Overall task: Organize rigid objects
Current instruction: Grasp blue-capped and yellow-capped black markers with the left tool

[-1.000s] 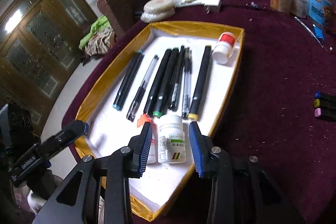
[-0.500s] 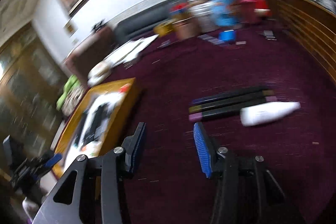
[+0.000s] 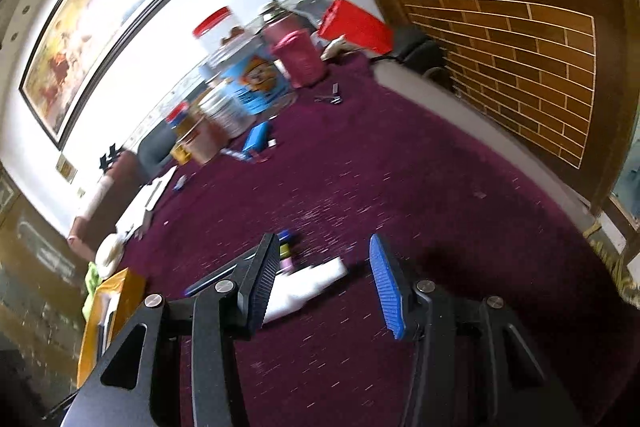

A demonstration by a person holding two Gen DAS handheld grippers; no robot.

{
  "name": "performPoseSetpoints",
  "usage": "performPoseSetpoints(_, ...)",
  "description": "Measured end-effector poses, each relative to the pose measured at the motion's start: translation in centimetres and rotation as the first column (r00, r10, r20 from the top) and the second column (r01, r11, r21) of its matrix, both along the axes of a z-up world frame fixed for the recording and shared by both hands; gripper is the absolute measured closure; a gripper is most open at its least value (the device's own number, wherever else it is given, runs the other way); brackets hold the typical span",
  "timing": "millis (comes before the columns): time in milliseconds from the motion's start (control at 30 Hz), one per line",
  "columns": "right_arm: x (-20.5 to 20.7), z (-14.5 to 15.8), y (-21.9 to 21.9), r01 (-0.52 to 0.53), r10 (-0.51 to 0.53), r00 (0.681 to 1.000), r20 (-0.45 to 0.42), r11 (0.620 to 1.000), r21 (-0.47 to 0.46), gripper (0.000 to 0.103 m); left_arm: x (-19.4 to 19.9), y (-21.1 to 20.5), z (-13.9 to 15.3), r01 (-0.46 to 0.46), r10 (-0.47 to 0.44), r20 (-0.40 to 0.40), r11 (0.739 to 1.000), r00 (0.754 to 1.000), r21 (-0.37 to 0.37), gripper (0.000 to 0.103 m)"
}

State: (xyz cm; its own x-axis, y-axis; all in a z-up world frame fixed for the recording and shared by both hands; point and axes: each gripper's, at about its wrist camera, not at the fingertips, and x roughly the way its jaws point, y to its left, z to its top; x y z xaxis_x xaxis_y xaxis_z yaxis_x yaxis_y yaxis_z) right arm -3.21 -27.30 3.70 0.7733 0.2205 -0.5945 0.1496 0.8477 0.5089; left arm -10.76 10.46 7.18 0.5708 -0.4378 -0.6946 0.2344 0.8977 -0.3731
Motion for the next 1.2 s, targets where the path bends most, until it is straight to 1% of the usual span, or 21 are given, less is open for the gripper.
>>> performPoseSetpoints(133, -0.5, -1.2, -1.6, 0.036, -0.037, 0.999, 0.025, 0.998, 0.041, 0.061, 2.9, -3.5, -0.2, 0.068, -0.067, -0.030, 0.996, 0.997, 0.056, 0.036)
performPoseSetpoints(233, 0.0, -2.1, -2.4, 0.041, -0.043, 0.999, 0.007, 0.992, 0.118, 0.061, 5.5, -6.3, -0.6, 0.115, -0.112, -0.033, 0.982, 0.993, 0.146, 0.036)
performPoseSetpoints(300, 0.0, -2.3, -2.6, 0.041, -0.042, 0.999, 0.001, 0.990, 0.135, 0.059, 7.3, -8.3, -1.0, 0.167, -0.164, -0.031, 0.969, 0.986, 0.182, 0.036)
performPoseSetpoints(400, 0.3, -2.9, -2.6, 0.022, -0.020, 1.000, -0.019, 0.988, 0.150, 0.054, 9.9, -10.7, -1.8, 0.215, -0.213, -0.035, 0.951, 0.977, 0.220, 0.036)
performPoseSetpoints(433, 0.4, -3.1, -2.5, 0.017, -0.013, 1.000, -0.026, 0.988, 0.153, 0.053, 10.5, -11.3, -2.0, 0.224, -0.223, -0.032, 0.944, 0.974, 0.240, 0.036)
performPoseSetpoints(467, 0.6, -3.2, -2.5, 0.010, -0.005, 0.999, -0.034, 0.987, 0.159, 0.053, 11.3, -12.1, -2.3, 0.231, -0.232, -0.028, 0.933, 0.972, 0.277, 0.036)
performPoseSetpoints(533, 0.7, -3.6, -2.5, 0.002, 0.006, 0.999, -0.047, 0.986, 0.168, 0.053, 12.6, -12.9, -2.6, 0.232, -0.237, -0.023, 0.920, 0.971, 0.314, 0.036)
performPoseSetpoints(600, 0.7, -3.7, -2.4, 0.003, 0.006, 0.999, -0.052, 0.986, 0.168, 0.053, 13.9, -13.4, -2.7, 0.242, -0.250, -0.017, 0.915, 0.968, 0.321, 0.036)
performPoseSetpoints(667, 0.8, -3.8, -2.4, 0.000, 0.009, 0.999, -0.054, 0.986, 0.166, 0.053, 15.1, -14.0, -3.0, 0.264, -0.278, -0.006, 0.903, 0.961, 0.338, 0.036)
performPoseSetpoints(700, 0.8, -3.8, -2.3, -0.001, 0.011, 0.998, -0.055, 0.987, 0.163, 0.052, 15.6, -14.4, -3.4, 0.277, -0.290, -0.013, 0.898, 0.957, 0.342, 0.034)
performPoseSetpoints(733, 0.8, -3.8, -2.2, -0.003, 0.012, 0.998, -0.055, 0.987, 0.159, 0.052, 16.0, -14.8, -3.9, 0.292, -0.302, -0.026, 0.891, 0.953, 0.347, 0.025)
performPoseSetpoints(800, 0.8, -3.7, -2.1, -0.005, 0.014, 0.998, -0.055, 0.989, 0.151, 0.051, 16.2, -15.0, -4.5, 0.312, -0.316, -0.036, 0.900, 0.948, 0.304, 0.025)
performPoseSetpoints(833, 0.8, -3.7, -2.1, -0.006, 0.015, 0.998, -0.055, 0.989, 0.147, 0.051, 16.1, -15.1, -4.9, 0.325, -0.321, -0.060, 0.903, 0.945, 0.281, 0.026)
performPoseSetpoints(867, 0.8, -3.7, -2.0, -0.007, 0.015, 0.998, -0.055, 0.990, 0.143, 0.051, 15.4, -15.5, -5.2, 0.334, -0.333, -0.059, 0.889, 0.941, 0.313, 0.025)
performPoseSetpoints(900, 0.8, -3.7, -2.0, -0.008, 0.016, 0.998, -0.055, 0.990, 0.140, 0.050, 14.8, -16.3, -5.5, 0.353, -0.356, -0.059, 0.864, 0.933, 0.361, 0.028)
performPoseSetpoints(933, 0.8, -3.7, -1.9, -0.009, 0.016, 0.998, -0.056, 0.991, 0.137, 0.050, 13.7, -16.8, -5.6, 0.365, -0.383, -0.040, 0.836, 0.923, 0.409, 0.040)
performPoseSetpoints(967, 0.8, -3.7, -1.8, -0.010, 0.017, 0.998, -0.056, 0.991, 0.132, 0.050, 13.1, -16.9, -5.4, 0.388, -0.399, -0.052, 0.839, 0.915, 0.381, 0.048)
performPoseSetpoints(1033, 0.9, -3.7, -1.7, -0.012, 0.019, 0.998, -0.057, 0.992, 0.126, 0.049, 12.1, -16.8, -5.3, 0.415, -0.419, -0.070, 0.834, 0.905, 0.364, 0.059)
performPoseSetpoints(1100, 0.9, -3.6, -1.6, -0.015, 0.022, 0.998, -0.057, 0.993, 0.121, 0.048, 10.7, -16.7, -5.1, 0.452, -0.451, -0.088, 0.825, 0.888, 0.338, 0.060)
performPoseSetpoints(1167, 0.9, -3.6, -1.5, -0.018, 0.025, 0.998, -0.057, 0.994, 0.112, 0.047, 9.8, -16.6, -5.1, 0.472, -0.466, -0.099, 0.821, 0.879, 0.322, 0.059)
performPoseSetpoints(1200, 1.0, -3.6, -1.4, -0.020, 0.027, 0.998, -0.058, 0.994, 0.108, 0.047, 9.5, -16.4, -5.0, 0.479, -0.469, -0.109, 0.824, 0.877, 0.303, 0.059)
